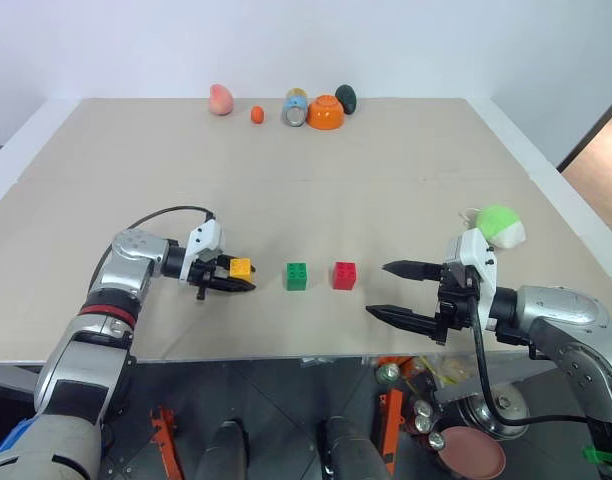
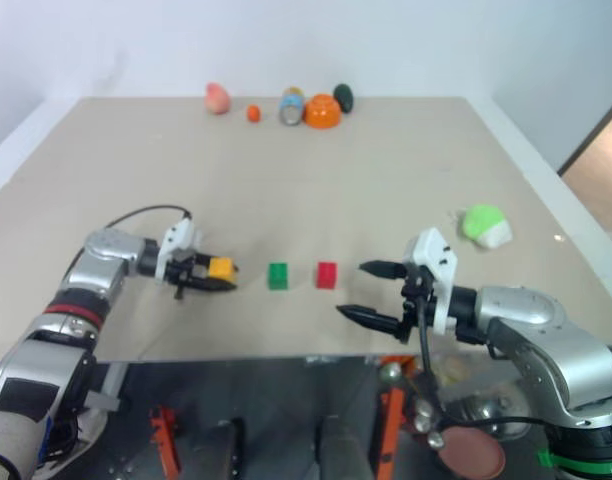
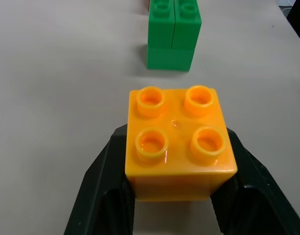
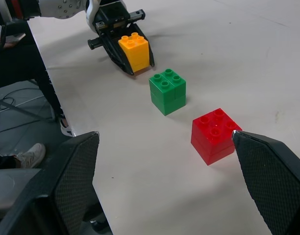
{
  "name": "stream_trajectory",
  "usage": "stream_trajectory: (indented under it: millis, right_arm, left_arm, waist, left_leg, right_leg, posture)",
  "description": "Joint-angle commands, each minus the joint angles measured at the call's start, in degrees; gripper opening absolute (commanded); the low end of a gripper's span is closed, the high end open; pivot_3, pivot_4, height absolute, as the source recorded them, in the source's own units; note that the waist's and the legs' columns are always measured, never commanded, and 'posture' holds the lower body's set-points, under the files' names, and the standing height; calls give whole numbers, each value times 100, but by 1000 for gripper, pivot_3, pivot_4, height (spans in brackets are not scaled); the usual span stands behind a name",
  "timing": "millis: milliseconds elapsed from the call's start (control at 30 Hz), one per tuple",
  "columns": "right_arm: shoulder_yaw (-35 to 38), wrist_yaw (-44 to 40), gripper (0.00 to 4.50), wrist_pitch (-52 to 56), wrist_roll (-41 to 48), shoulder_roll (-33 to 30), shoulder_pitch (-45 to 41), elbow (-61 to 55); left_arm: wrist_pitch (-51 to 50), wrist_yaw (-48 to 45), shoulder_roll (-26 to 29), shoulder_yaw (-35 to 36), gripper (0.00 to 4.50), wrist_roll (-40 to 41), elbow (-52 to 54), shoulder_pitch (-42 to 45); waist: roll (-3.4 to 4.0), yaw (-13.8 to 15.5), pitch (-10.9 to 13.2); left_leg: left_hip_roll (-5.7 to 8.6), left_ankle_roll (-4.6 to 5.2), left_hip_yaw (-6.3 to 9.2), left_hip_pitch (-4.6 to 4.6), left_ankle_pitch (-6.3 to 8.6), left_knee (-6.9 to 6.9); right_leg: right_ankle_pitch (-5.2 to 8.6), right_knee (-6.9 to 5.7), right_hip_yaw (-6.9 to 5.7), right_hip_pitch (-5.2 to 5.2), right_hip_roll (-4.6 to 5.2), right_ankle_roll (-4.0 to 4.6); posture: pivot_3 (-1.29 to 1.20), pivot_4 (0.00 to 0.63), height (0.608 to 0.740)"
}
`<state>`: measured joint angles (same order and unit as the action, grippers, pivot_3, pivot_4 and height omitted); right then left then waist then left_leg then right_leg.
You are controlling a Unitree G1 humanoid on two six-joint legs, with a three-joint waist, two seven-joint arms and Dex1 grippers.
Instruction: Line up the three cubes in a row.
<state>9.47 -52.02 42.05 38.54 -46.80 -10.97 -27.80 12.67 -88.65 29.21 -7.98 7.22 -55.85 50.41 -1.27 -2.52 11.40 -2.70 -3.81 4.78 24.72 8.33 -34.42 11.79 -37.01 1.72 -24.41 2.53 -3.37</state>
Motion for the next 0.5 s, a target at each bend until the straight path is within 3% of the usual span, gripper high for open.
stream_trajectory:
  millis: [33, 367, 400, 500]
  right_arm:
    - [214, 43, 4500, -68, 93, -71, -7, -159]
    - [96, 54, 4500, -123, 27, -50, -195, -7]
    - [84, 55, 4500, -135, 14, -45, -216, 14]
    - [62, 48, 4500, -160, -2, -44, -249, 47]
  left_arm:
    - [175, -66, 6, 91, 1376, -42, -102, 179]
    - [476, 159, 6, -5, 1376, -298, -201, 6]
    - [443, 150, 12, -30, 2392, -338, -231, 11]
    - [510, 231, 10, -10, 3358, -370, -250, 2]
  waist:
    - [0, 0, 0]
    - [0, 1, 0]
    - [0, 1, 0]
    - [1, 1, -1]
  left_leg:
    - [0, 0, 0, 1, 0, 0]
    - [0, 0, 0, 0, 0, 0]
    - [0, 0, 0, -2, 0, 0]
    - [0, 1, 0, -11, 0, -1]
  right_leg:
    - [0, 0, 0, 0, 0, 0]
    - [0, -1, 0, 0, 0, 0]
    - [0, -1, 0, 2, 0, 0]
    - [-1, -1, 0, 12, 0, 1]
  posture:
    - [0, 150, 738]
    - [0, 150, 738]
    - [0, 150, 738]
    - [0, 150, 738]
